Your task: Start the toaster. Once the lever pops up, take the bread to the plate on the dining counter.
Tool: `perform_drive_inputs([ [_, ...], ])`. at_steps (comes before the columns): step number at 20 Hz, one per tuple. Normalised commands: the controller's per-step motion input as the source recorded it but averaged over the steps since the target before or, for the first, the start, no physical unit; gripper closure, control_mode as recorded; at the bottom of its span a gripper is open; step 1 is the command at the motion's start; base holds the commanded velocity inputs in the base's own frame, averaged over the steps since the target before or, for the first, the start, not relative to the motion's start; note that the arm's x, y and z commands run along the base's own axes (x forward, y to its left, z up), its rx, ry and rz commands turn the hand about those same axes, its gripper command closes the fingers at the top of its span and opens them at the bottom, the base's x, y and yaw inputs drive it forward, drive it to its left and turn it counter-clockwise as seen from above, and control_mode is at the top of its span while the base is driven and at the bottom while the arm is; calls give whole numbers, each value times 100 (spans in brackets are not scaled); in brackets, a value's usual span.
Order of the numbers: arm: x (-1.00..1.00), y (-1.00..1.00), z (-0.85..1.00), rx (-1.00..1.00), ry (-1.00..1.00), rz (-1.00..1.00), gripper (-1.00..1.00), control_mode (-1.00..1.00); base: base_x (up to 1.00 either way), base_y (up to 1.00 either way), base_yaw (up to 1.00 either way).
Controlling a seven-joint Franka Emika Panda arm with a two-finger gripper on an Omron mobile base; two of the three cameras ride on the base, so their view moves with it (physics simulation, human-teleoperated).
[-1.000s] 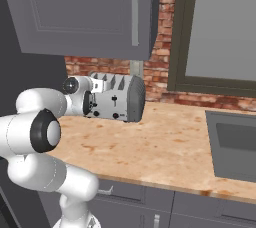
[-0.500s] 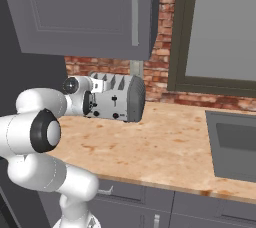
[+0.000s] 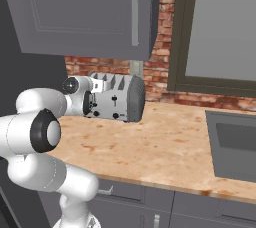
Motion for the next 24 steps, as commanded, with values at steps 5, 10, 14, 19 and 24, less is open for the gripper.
perform_drive_inputs([
  [5, 0, 0, 0, 0, 0, 0, -100, -100, 0, 0, 0],
  [10, 0, 0, 0, 0, 0, 0, -100, -100, 0, 0, 0],
  [14, 0, 0, 0, 0, 0, 0, -100, -100, 0, 0, 0],
  [19, 0, 0, 0, 0, 0, 0, -100, -100, 0, 0, 0],
  [24, 0, 0, 0, 0, 0, 0, -100, -100, 0, 0, 0],
])
